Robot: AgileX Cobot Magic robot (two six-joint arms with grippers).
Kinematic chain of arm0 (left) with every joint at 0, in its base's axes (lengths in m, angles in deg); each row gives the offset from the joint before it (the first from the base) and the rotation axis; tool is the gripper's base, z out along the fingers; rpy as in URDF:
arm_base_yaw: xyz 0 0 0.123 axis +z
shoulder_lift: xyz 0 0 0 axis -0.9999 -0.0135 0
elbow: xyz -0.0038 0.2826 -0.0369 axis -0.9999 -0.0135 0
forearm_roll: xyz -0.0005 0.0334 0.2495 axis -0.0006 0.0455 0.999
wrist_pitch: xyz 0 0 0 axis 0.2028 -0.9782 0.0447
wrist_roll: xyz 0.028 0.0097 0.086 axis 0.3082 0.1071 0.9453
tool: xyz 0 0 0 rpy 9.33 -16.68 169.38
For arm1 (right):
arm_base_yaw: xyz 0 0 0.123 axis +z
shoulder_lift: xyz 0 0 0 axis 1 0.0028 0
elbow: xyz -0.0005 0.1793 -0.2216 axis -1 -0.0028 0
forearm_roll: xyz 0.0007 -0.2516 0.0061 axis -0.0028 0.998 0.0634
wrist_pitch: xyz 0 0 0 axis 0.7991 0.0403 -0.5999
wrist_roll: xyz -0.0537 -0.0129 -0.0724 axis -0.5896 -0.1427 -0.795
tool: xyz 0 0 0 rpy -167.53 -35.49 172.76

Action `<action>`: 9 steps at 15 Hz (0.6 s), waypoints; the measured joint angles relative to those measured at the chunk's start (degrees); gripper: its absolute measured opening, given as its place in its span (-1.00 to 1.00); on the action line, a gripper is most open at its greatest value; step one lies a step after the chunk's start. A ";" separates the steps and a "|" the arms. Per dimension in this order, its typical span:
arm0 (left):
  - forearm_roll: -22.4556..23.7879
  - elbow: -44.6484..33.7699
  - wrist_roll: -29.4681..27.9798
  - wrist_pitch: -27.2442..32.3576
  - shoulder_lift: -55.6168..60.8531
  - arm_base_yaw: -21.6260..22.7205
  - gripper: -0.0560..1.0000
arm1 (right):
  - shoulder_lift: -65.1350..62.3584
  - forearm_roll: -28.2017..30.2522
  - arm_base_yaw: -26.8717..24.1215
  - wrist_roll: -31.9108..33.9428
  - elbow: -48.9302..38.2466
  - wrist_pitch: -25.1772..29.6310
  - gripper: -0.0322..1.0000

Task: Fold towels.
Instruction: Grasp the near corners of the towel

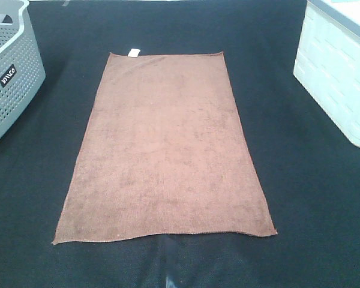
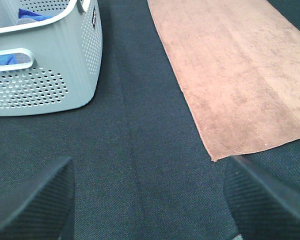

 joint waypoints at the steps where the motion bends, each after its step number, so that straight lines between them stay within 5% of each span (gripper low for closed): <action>1: 0.00 0.00 0.00 0.00 0.00 0.00 0.58 | 0.00 0.00 0.00 0.00 0.00 0.00 0.53; 9: 0.00 0.00 0.00 0.00 0.00 0.00 0.58 | 0.00 0.00 0.00 0.00 0.00 0.00 0.53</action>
